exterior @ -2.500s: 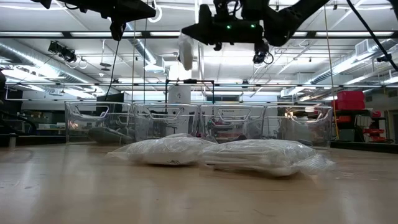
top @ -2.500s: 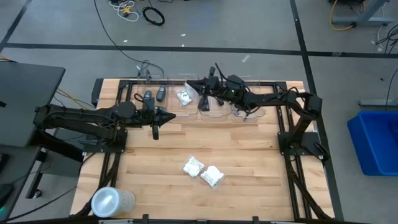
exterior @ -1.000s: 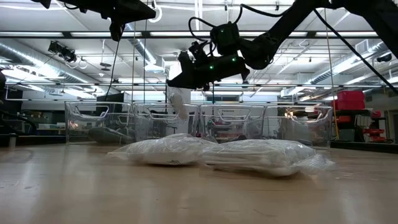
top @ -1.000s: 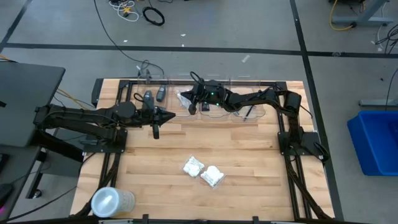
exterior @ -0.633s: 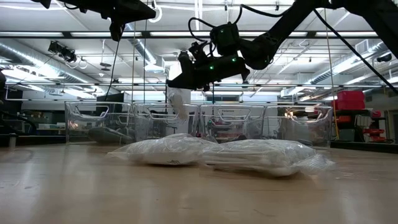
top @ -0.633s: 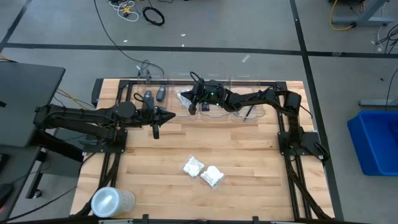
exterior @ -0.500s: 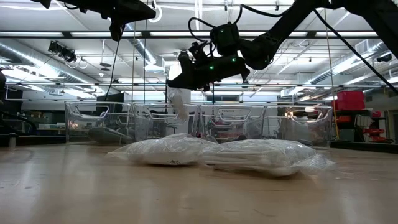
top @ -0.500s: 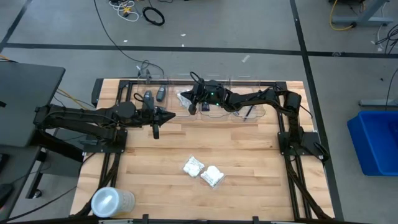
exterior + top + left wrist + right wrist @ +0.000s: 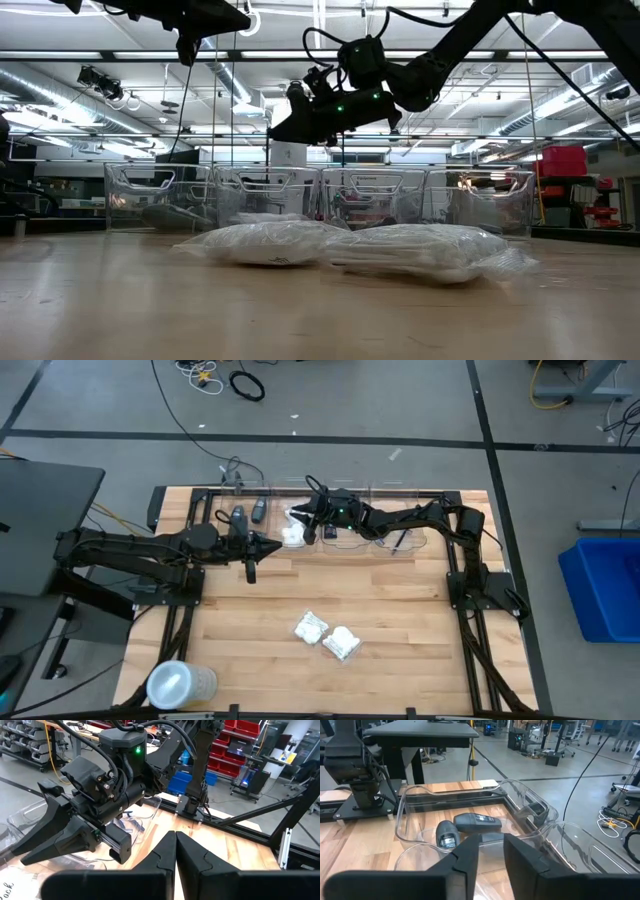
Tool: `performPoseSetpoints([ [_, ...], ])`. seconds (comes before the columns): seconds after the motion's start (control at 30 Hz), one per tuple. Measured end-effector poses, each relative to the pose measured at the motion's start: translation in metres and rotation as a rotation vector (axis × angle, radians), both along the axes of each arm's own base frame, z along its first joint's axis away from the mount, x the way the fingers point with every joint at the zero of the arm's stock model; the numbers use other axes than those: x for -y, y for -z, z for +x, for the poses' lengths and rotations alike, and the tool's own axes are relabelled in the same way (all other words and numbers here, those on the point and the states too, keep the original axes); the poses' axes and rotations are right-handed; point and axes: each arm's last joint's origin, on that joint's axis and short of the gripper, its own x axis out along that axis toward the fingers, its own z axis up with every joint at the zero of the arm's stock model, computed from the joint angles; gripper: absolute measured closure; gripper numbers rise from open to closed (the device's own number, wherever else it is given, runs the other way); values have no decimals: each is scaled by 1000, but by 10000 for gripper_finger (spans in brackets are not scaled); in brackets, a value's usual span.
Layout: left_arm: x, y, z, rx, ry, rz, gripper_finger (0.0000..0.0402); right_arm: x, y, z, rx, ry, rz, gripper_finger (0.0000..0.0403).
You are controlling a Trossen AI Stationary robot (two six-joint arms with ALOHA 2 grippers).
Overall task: Pick & Place Travel size toiletries
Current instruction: Put the white vanity pack into the middle left transparent bin
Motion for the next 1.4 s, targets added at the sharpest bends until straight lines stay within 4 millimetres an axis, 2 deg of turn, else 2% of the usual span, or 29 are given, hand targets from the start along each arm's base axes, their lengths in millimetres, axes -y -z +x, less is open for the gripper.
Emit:
performPoseSetpoints([
  [0.23, 0, 0, 0, -4, 2, 14, 391, -1, -10, -2, 19, 0, -11, 269],
  [0.57, 0, 1, 0, -14, 1, 17, 385, -8, -32, -7, 56, -12, -25, 251],
  [0.83, 0, 2, 0, -20, 2, 17, 391, -44, -47, -3, 65, -159, -68, 261],
  [1.1, 0, 2, 0, -21, 2, 17, 386, -85, -38, 4, -22, -254, -26, 261],
  [1.2, 0, 2, 0, -21, 2, 16, 384, -97, -38, 1, -69, -274, 32, 263],
  [1.4, 0, 2, 0, -23, 2, 15, 391, -117, -52, -13, -172, -320, 64, 265],
])
